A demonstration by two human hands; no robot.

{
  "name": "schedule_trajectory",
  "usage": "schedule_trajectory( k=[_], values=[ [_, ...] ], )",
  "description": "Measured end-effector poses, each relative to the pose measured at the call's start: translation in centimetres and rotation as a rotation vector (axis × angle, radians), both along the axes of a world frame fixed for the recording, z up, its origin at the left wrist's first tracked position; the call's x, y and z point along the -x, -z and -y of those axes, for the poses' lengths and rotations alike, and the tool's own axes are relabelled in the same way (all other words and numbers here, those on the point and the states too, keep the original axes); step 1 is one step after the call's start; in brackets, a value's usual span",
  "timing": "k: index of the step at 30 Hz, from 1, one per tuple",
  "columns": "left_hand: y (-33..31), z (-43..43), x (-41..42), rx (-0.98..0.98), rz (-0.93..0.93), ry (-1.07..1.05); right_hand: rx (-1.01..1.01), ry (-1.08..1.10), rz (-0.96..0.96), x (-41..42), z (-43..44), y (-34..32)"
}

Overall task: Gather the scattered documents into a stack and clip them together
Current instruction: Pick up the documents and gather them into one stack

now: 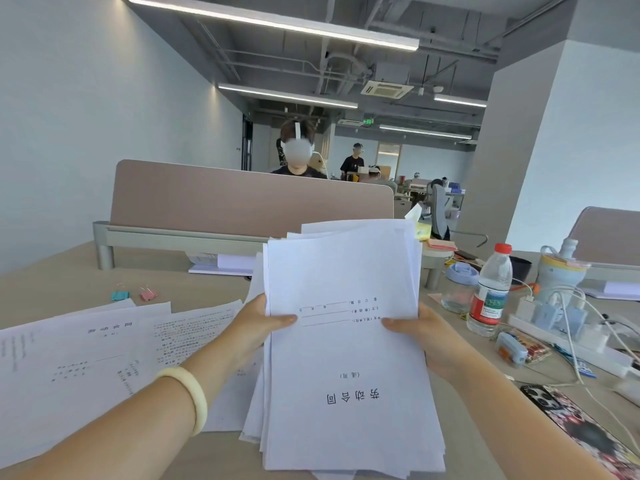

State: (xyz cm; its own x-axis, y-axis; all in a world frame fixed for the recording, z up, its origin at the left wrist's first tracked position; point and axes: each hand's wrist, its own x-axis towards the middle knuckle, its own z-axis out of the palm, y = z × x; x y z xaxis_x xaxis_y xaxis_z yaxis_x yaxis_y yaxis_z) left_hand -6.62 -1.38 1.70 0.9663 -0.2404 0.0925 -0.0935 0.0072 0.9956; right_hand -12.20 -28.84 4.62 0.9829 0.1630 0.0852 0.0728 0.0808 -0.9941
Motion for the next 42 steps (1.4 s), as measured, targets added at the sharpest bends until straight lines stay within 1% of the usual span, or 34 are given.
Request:
schedule_trajectory(
  k=[2,4,9,14,17,20,22,24,26,28,29,30,31,32,34,37,40,41,42],
  values=[
    [-0.8,0.3,0.6,0.022,0.062,-0.076,-0.018,0.041,-0.011,0.2,-0.3,0.0],
    [-1.4,0.5,1.3,0.014,0.121,-0.106,-0.022,0.091,-0.045,0.5,-0.4,0.3],
    [-1.4,0.3,2.4,-0.003,0.154,-0.165,-0.019,0.107,-0.093,1.3,-0.8,0.5],
    [-2.4,-0.3,3.0,0.083,0.181,-0.133,0.025,0.046,-0.054,2.0,-0.9,-1.0],
    [-3.4,-0.5,3.0,0.124,0.217,-0.117,0.013,0.025,-0.027,2.3,-1.0,-2.2],
    [-3.4,-1.0,2.7,0.097,0.227,-0.111,0.009,0.01,0.015,2.9,-1.6,-3.0],
    [-2.8,-1.2,2.7,0.048,0.223,-0.108,0.013,0.083,0.036,2.7,-1.9,-3.0],
    [-2.2,-1.3,2.7,0.027,0.186,-0.114,0.119,0.299,0.06,1.5,-1.5,-2.5],
    [-1.8,-1.7,2.5,-0.01,0.155,-0.169,0.352,0.502,0.068,0.0,-0.6,-1.9],
    [-1.1,-2.5,2.4,-0.058,0.121,-0.227,0.578,0.583,0.052,-1.0,0.5,-1.2],
    [-0.7,-3.0,2.2,-0.092,0.086,-0.244,0.654,0.591,0.037,-1.3,1.1,-0.6],
    [0.0,-3.5,1.9,-0.119,0.036,-0.246,0.697,0.596,0.024,-1.6,1.5,-0.1],
    [0.7,-3.9,1.7,-0.131,-0.023,-0.228,0.697,0.606,0.015,-2.0,1.9,0.5],
    [1.4,-4.0,1.6,-0.145,-0.086,-0.2,0.659,0.617,0.002,-2.2,2.3,0.9],
    [2.8,-3.9,1.3,-0.185,-0.221,-0.161,0.515,0.619,-0.039,-2.4,2.8,1.3],
    [4.2,-3.3,0.8,-0.153,-0.344,-0.165,0.212,0.526,-0.087,-2.4,3.7,0.8],
    [4.6,-2.6,0.1,-0.094,-0.298,-0.223,-0.022,0.381,-0.055,-1.9,4.1,-0.5],
    [4.6,-2.5,-0.2,-0.022,-0.277,-0.236,-0.073,0.343,-0.03,-1.8,4.3,-0.9],
    [4.6,-2.5,-0.5,0.1,-0.275,-0.218,-0.12,0.303,-0.006,-1.6,4.3,-1.4]
  ],
)
